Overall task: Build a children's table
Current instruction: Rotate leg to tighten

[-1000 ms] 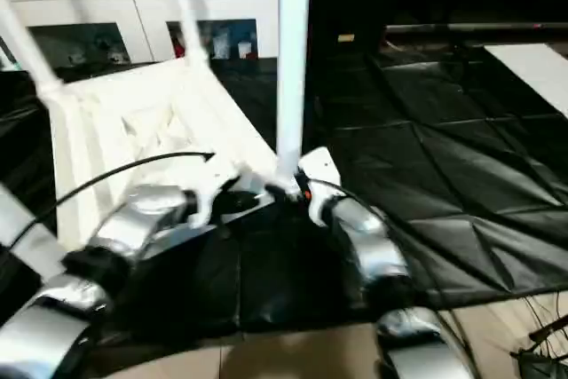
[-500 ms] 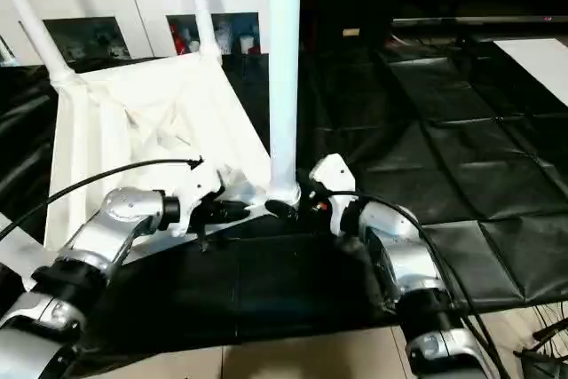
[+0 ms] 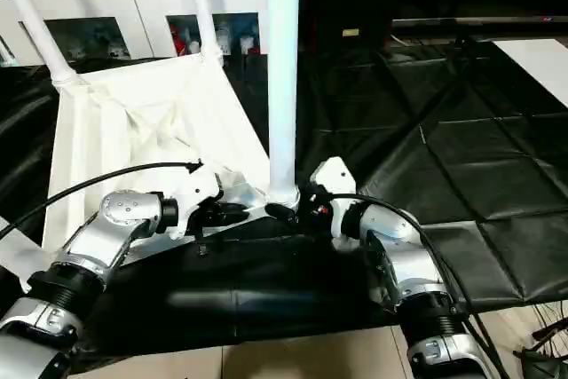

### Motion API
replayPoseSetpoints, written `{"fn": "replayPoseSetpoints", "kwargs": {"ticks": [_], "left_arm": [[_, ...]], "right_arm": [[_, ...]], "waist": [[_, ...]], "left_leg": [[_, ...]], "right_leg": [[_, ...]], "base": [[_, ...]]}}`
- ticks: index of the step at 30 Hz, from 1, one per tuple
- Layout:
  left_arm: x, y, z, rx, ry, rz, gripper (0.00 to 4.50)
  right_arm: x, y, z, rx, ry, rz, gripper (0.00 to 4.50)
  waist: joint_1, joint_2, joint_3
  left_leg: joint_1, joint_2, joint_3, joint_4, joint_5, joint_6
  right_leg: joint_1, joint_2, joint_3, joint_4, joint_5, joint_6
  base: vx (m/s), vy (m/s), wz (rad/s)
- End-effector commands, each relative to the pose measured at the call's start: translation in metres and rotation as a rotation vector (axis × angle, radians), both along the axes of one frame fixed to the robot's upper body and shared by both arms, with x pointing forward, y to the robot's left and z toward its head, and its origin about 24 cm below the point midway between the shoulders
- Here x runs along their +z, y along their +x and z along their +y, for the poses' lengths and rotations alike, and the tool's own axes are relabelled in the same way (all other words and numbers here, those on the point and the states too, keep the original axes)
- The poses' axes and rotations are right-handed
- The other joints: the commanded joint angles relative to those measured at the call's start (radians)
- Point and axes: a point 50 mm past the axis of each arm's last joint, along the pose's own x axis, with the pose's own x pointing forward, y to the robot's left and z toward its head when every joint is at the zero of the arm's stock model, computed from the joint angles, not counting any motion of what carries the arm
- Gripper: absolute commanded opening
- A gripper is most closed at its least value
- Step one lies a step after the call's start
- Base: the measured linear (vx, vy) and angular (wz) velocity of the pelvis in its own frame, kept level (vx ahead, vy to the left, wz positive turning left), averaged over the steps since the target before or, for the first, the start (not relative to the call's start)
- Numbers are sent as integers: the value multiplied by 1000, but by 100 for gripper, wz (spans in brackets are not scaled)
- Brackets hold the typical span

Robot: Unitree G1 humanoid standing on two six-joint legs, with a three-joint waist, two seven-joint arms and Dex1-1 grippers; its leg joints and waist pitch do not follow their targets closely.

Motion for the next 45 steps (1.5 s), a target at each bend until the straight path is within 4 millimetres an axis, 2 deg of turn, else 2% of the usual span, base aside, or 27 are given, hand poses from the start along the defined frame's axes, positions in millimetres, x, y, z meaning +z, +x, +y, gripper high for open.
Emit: {"fn": "replayPoseSetpoints", "kwargs": {"ticks": [1,5,18,26,33,45], "left_arm": [[-21,-11,1,-7,36,79,0],[-21,-11,1,-7,36,79,0],[-21,-11,1,-7,36,79,0],[-21,-11,1,-7,36,79,0],[-21,-11,1,-7,36,79,0],[-21,-11,1,-7,36,79,0]], "right_arm": [[-7,-5,10,57,-22,36,386],[-7,-5,10,57,-22,36,386],[-7,-5,10,57,-22,36,386],[-7,-5,10,57,-22,36,386],[-7,-5,10,57,-22,36,386],[-7,-5,10,57,-22,36,386]], "waist": [[6,-14,-52],[7,-14,-55],[7,-14,-57],[7,-14,-53],[7,-14,-55],[7,-14,-56]], "left_leg": [[4,49,-19,-56,-185,93],[4,48,-19,-53,-163,102],[2,47,-19,-49,-145,112],[2,47,-20,-51,-190,93],[2,46,-20,-49,-178,94],[2,46,-20,-48,-171,99]], "right_leg": [[46,-51,31,-53,-107,-256],[47,-51,31,-48,-69,-263],[49,-49,30,-44,-49,-269],[45,-51,31,-50,-125,-256],[46,-50,31,-47,-93,-260],[46,-50,31,-46,-90,-261]], "base": [[0,0,0],[0,0,0],[0,0,0],[0,0,0],[0,0,0],[0,0,0]]}}
